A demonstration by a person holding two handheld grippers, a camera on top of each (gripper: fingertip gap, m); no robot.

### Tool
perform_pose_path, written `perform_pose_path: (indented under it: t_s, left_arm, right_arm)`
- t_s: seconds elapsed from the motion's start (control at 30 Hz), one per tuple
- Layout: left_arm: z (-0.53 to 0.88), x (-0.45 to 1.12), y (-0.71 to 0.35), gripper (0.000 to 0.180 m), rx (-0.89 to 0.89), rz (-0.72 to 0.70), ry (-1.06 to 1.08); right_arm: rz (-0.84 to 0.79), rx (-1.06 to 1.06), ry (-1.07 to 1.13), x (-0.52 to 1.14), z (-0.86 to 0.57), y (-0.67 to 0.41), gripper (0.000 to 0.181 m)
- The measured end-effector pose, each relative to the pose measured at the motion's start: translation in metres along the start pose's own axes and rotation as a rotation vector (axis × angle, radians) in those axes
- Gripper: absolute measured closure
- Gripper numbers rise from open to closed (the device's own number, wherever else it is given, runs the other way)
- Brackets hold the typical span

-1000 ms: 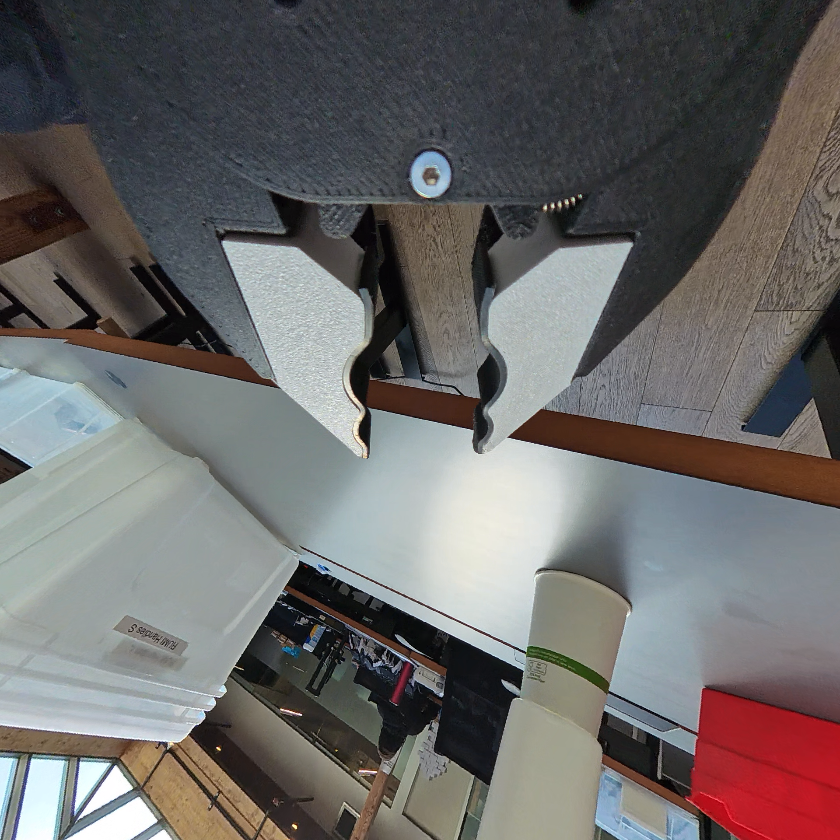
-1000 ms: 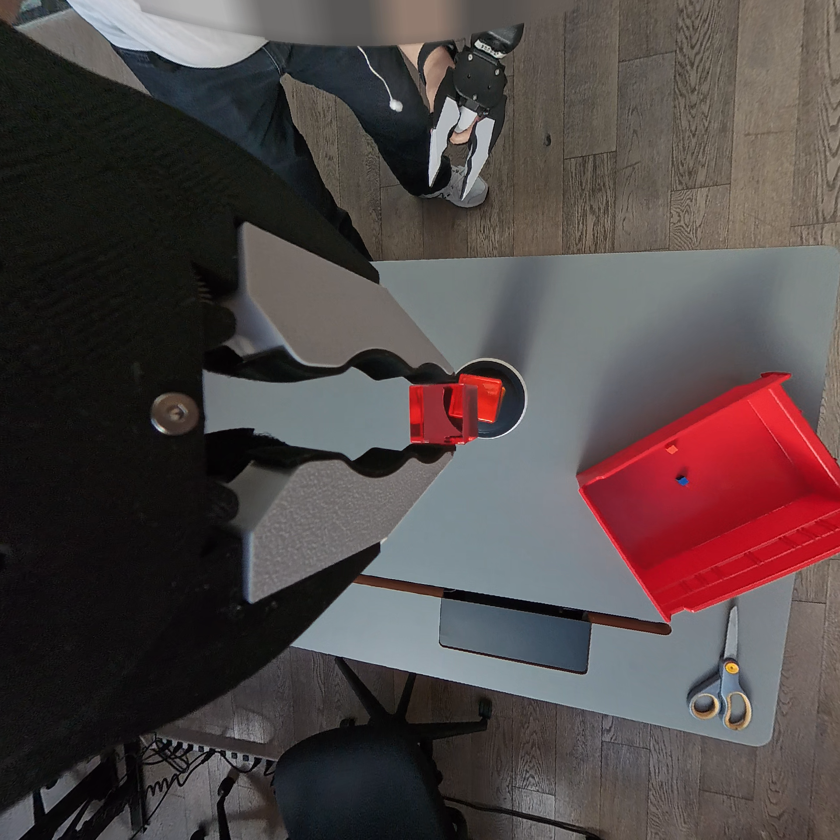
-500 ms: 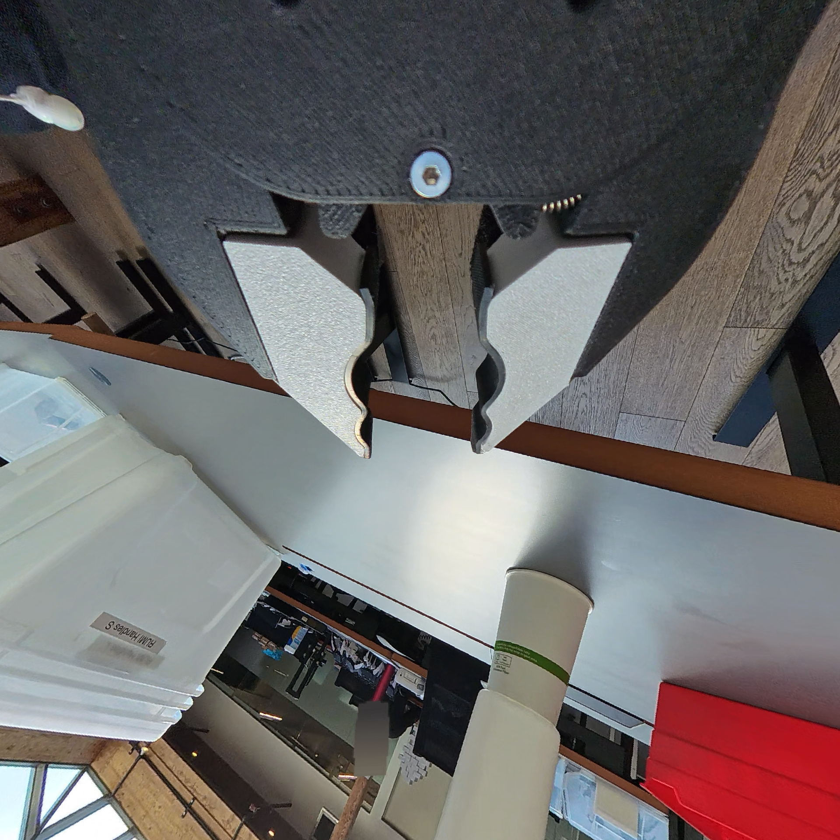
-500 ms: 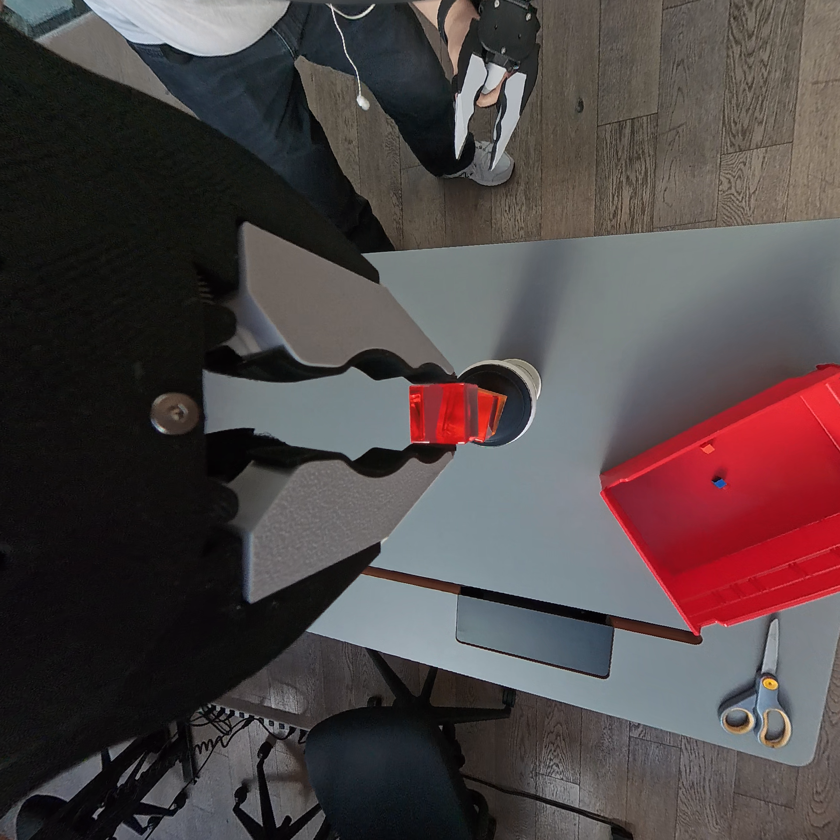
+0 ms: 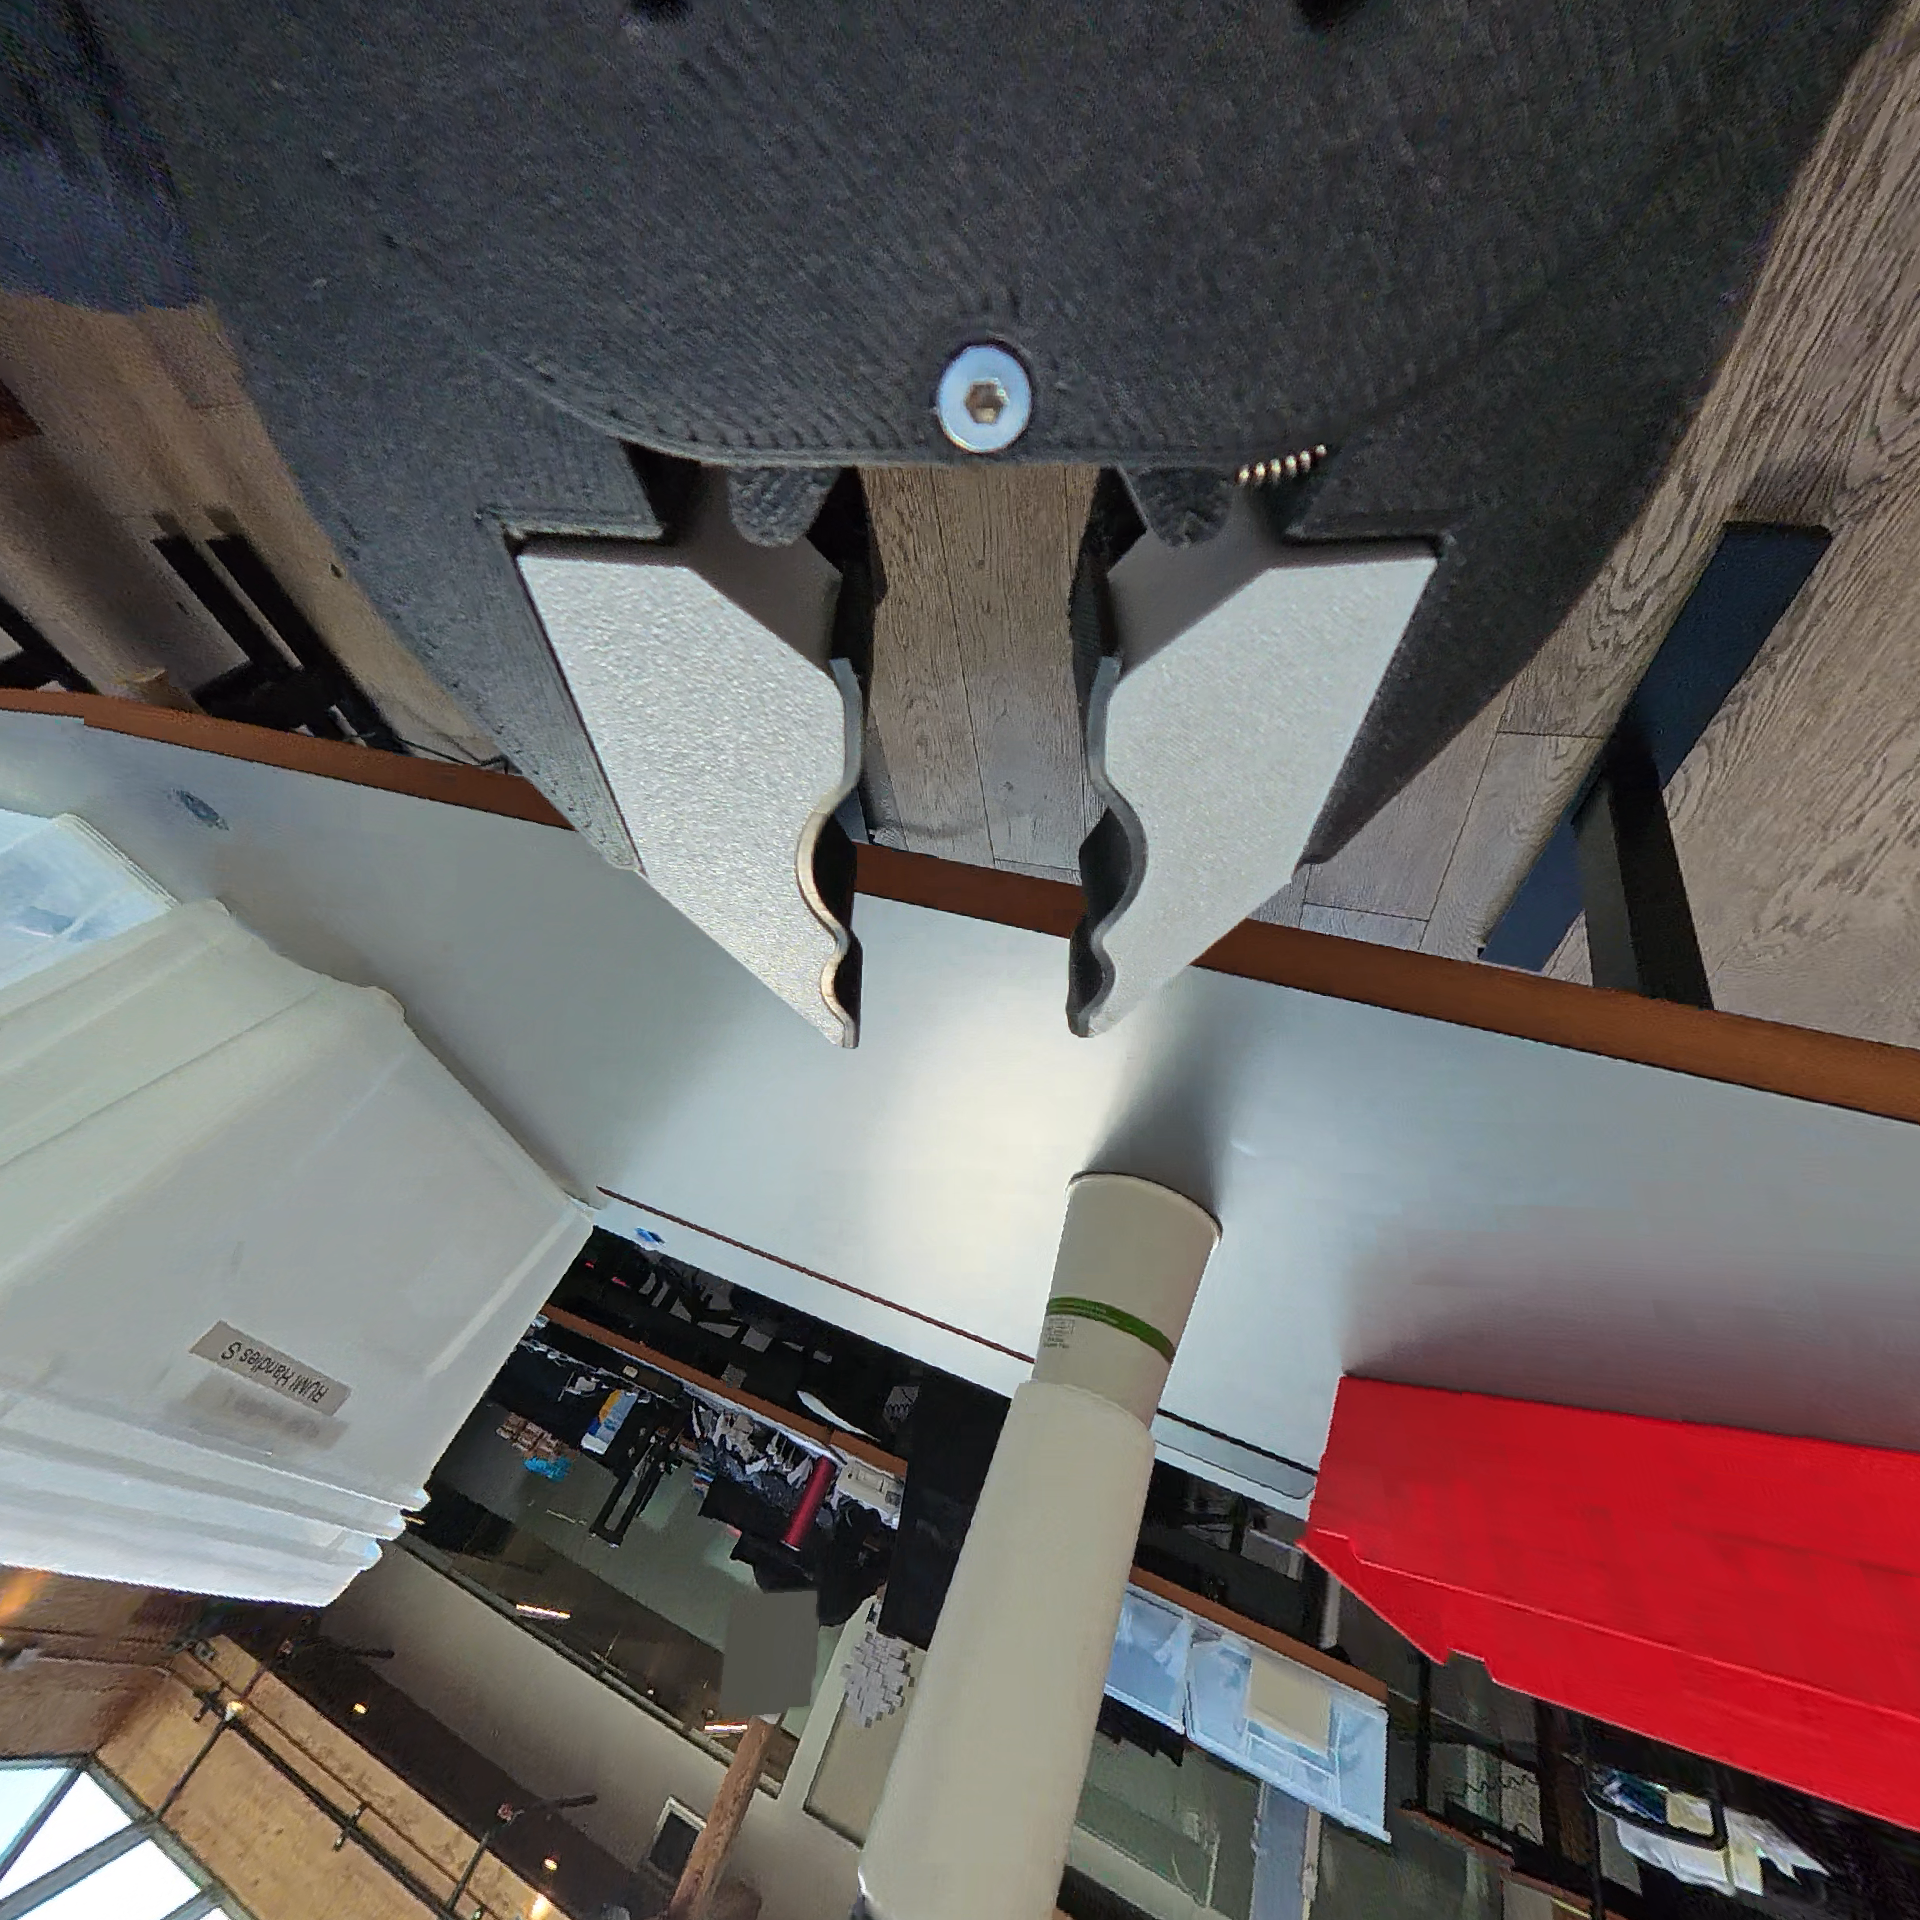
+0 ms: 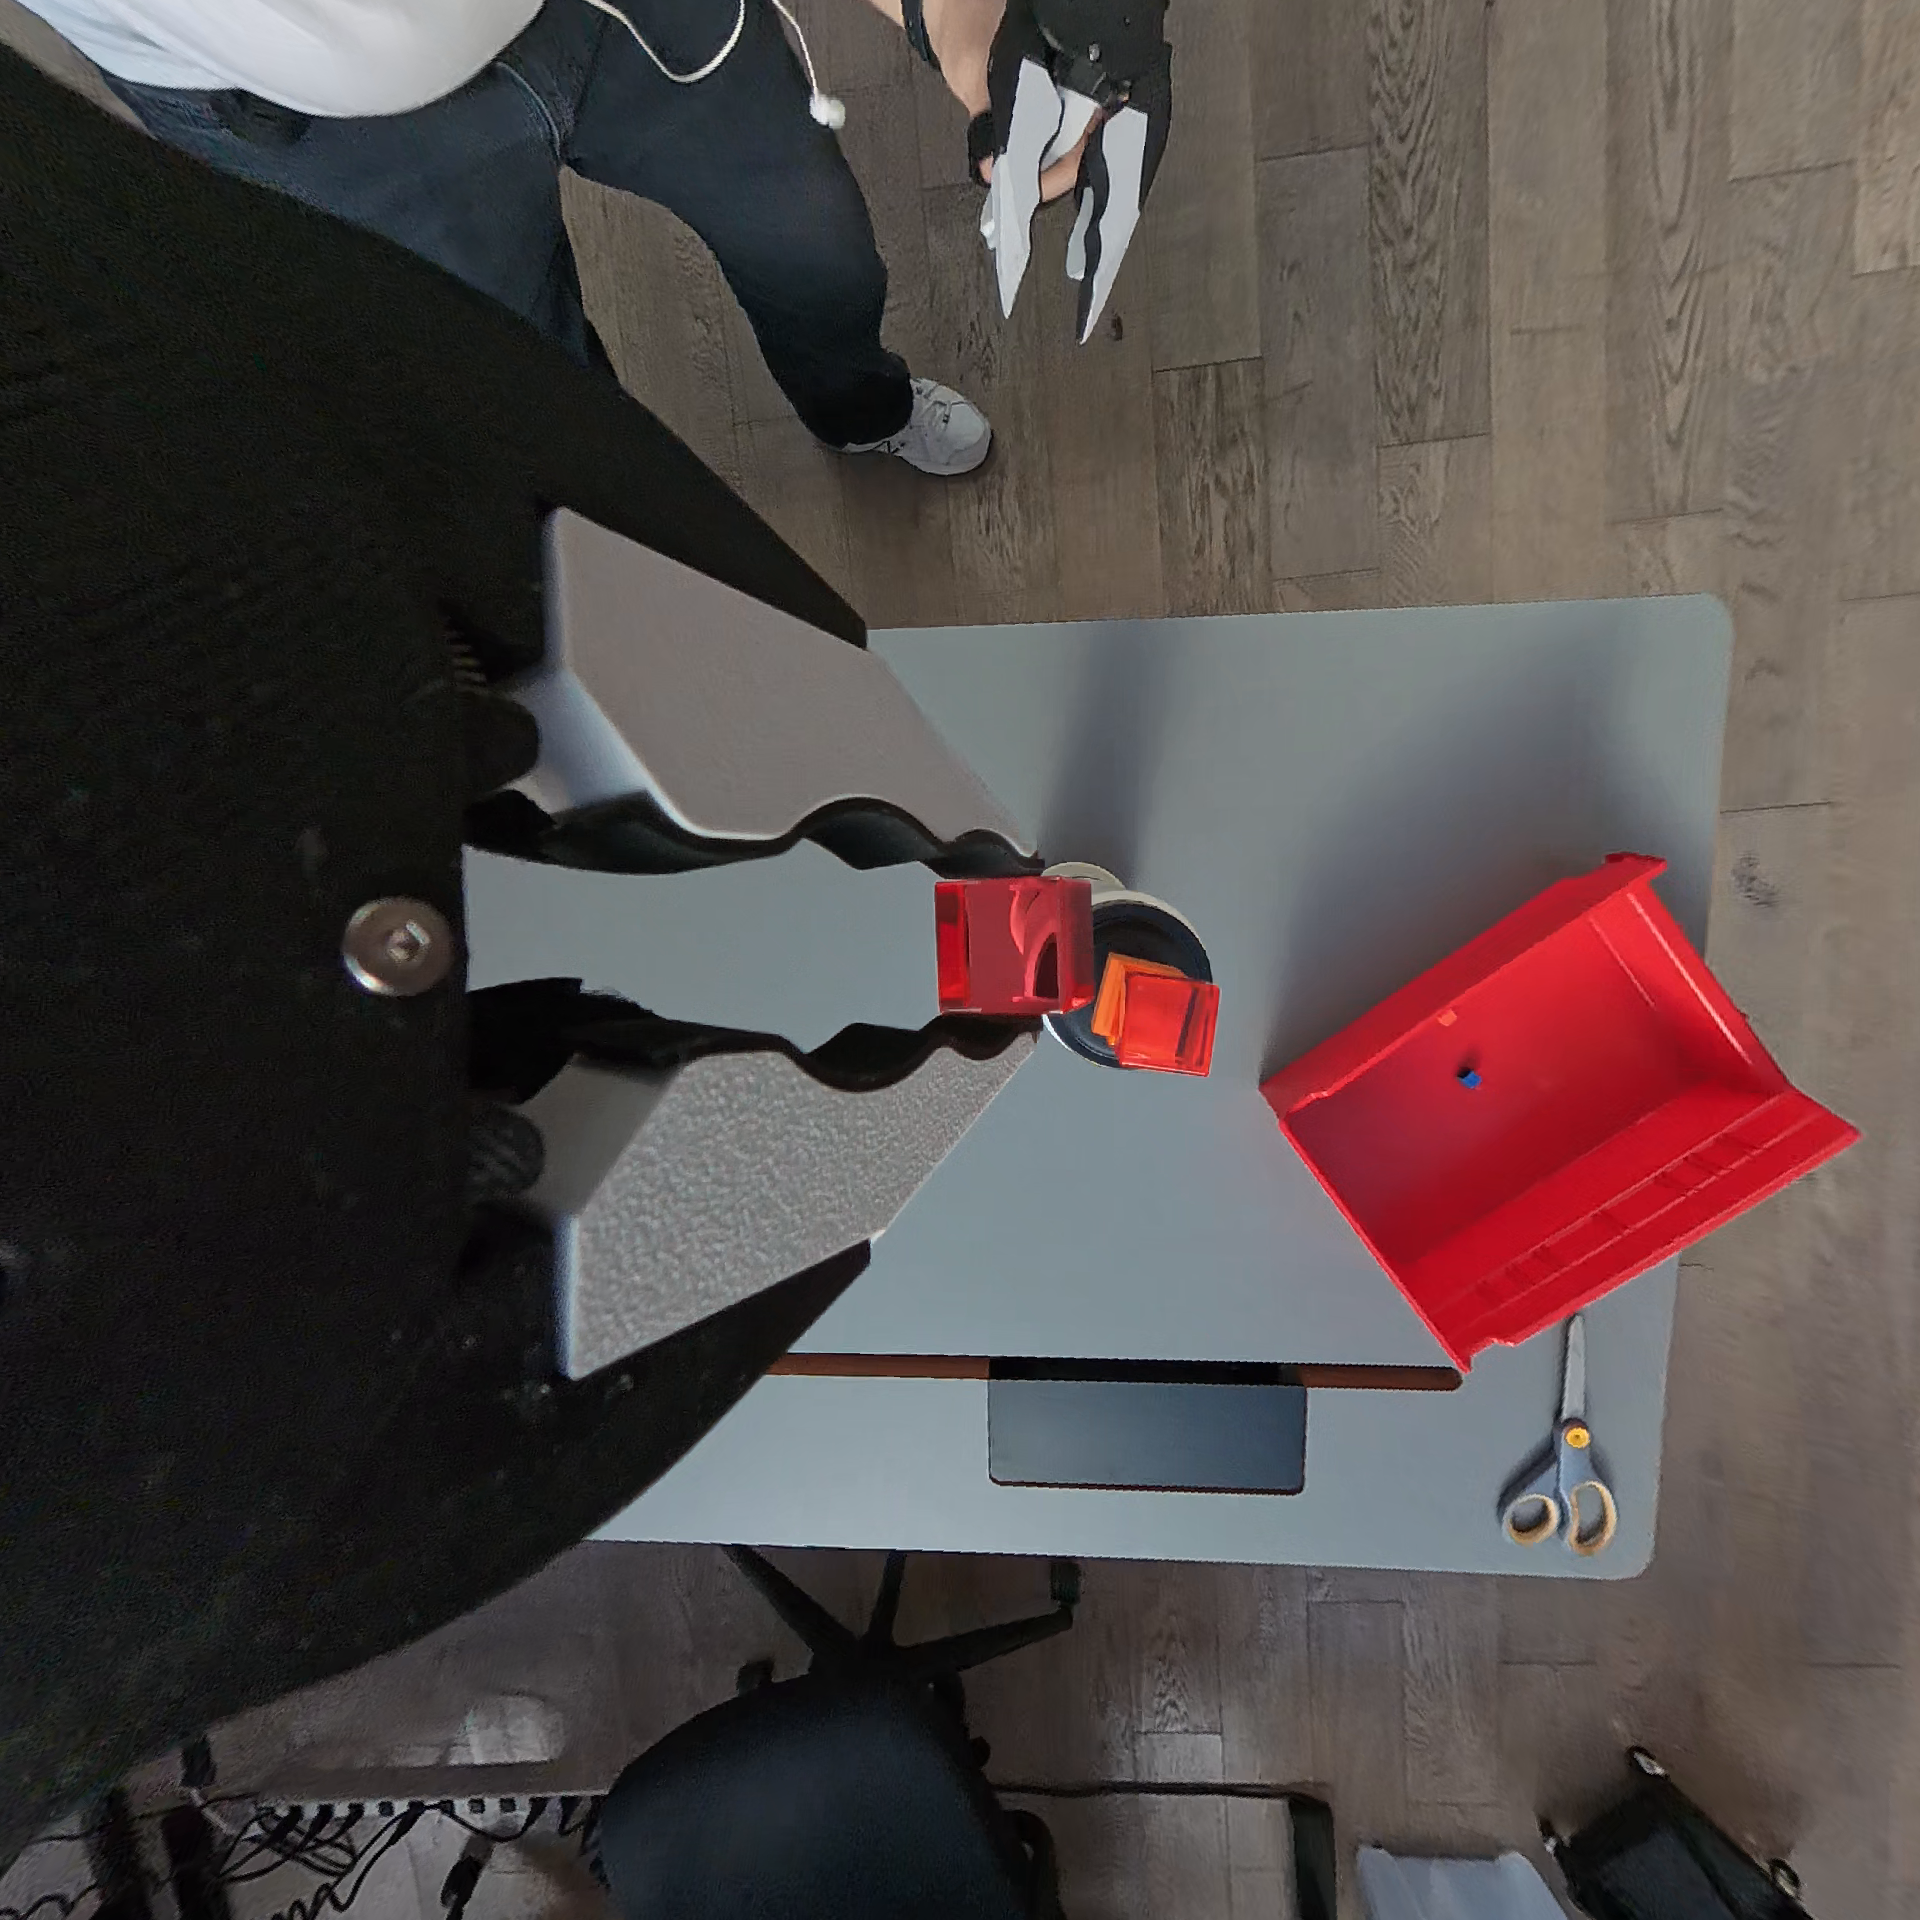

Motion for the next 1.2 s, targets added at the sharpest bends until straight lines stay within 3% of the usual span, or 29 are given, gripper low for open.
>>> perform_pose_path:
  t_s: [0.17, 0.33, 0.43, 0.7, 0.9, 1.2]
  left_arm:
    - [-0.01, -0.066, -0.138, 0.145, 0.055, -0.015, 0.151]
    - [-0.043, -0.078, -0.268, 0.141, 0.123, 0.031, 0.418]
    - [-0.079, -0.044, -0.328, 0.143, 0.211, 0.0, 0.589]
    - [-0.159, 0.075, -0.394, 0.144, 0.401, -0.03, 0.854]
    - [-0.168, 0.114, -0.401, 0.156, 0.424, -0.022, 0.941]
    - [-0.104, 0.145, -0.388, 0.157, 0.422, 0.092, 1.052]
  right_arm:
    - [-0.378, 0.096, -0.003, -0.06, 0.043, 0.085, 0.157]
    - [-0.936, 0.247, -0.308, -0.081, 0.113, 0.139, 0.158]
    - [-1.139, 0.275, -0.522, -0.091, 0.148, 0.142, 0.158]
    - [-1.162, 0.06, -0.634, -0.106, 0.158, 0.121, 0.158]
    - [-1.121, 0.058, -0.647, -0.108, 0.129, 0.111, 0.158]
    - [-0.962, 0.092, -0.571, -0.057, 0.111, 0.086, 0.157]
Point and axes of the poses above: each gripper's, where its closed fingertips meet, x out along the fingers, y out of its underside, z = x × y across the jaws, the point moved 6 cm from there along -x, back along the fingers, and after that the axes turned 8 degrees about x, right-handed, at the moved point
